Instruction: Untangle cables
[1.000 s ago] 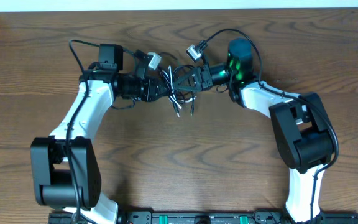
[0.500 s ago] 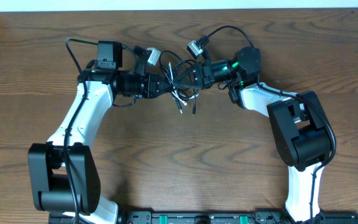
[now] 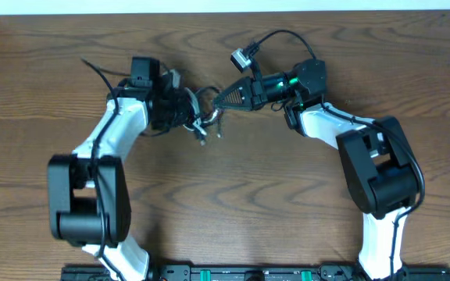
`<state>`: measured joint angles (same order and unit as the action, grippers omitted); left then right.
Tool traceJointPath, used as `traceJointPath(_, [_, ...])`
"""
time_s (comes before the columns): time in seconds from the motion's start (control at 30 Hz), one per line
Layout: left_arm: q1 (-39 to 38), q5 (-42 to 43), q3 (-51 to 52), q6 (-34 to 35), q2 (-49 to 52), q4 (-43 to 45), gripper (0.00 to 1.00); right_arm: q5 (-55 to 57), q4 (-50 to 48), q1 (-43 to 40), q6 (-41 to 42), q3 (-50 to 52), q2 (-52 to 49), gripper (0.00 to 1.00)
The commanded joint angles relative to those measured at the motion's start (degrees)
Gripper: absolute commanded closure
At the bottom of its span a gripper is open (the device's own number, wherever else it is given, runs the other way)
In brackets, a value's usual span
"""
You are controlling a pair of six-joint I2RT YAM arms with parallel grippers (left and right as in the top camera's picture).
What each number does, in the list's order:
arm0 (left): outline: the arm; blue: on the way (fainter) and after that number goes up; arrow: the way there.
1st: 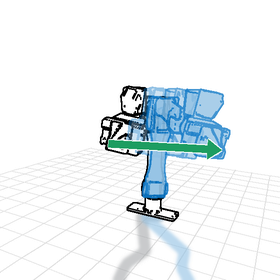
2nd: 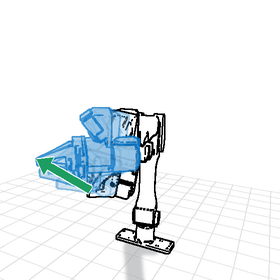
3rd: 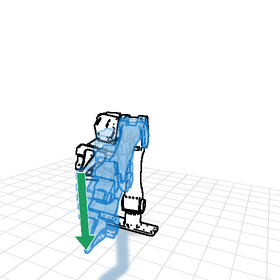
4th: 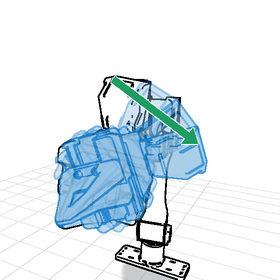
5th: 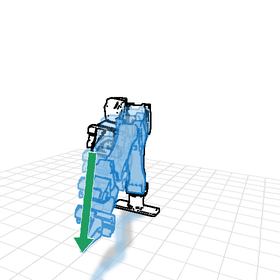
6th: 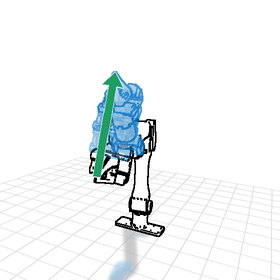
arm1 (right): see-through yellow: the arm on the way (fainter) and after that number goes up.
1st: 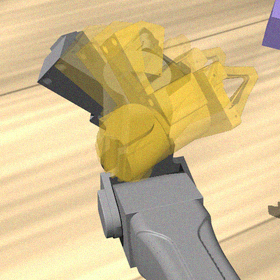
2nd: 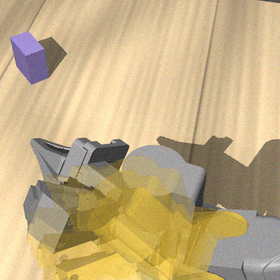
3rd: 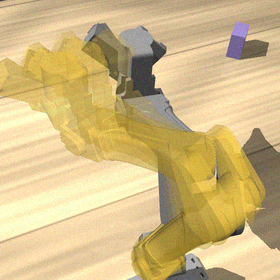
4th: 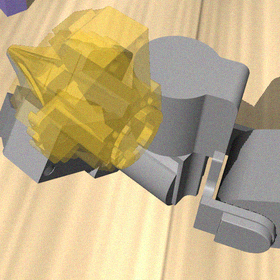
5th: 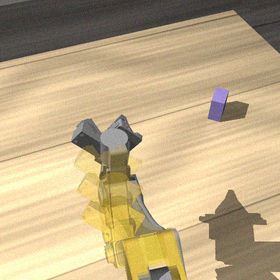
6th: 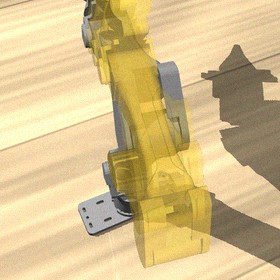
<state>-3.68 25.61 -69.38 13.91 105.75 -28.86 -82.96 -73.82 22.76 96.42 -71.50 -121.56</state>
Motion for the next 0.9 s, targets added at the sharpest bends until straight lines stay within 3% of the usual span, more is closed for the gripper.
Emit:
traceJointPath(0.0, [0.0,-7.0,0.6,2.9,0.0,-0.1,0.92,-1.2,-0.1,0.2,-0.3,-0.8,1.1,0.99])
traceJointPath(0.13, [0.0,-6.6,0.6,3.0,0.0,0.1,0.92,-1.2,-0.1,0.2,-3.4,-0.8,1.1,0.98])
traceJointPath(0.2, [0.0,-6.6,0.6,3.0,0.0,0.1,0.92,-1.2,0.3,0.2,-5.2,-0.8,1.1,0.87])
traceJointPath(0.27, [0.0,-6.6,0.6,3.6,0.0,0.0,0.92,-1.2,2.1,0.3,-7.0,-0.8,1.1,0.82])
traceJointPath(0.37, [0.0,-4.5,0.6,4.2,0.0,0.1,0.92,-0.4,8.3,0.3,-12.3,-0.8,1.1,0.81])
traceJointPath(0.47, [0.0,-1.7,0.6,4.2,0.0,0.3,0.92,3.7,24.2,1.1,-22.1,-0.8,1.1,0.81])
traceJointPath(0.63, [0.0,3.0,0.6,3.8,0.0,0.7,0.92,9.8,41.1,3.5,-35.3,-0.8,1.1,0.83])
traceJointPath(0.87, [0.0,10.5,0.6,3.7,0.0,0.7,0.92,17.3,50.0,6.6,-43.4,-0.8,1.1,0.88])
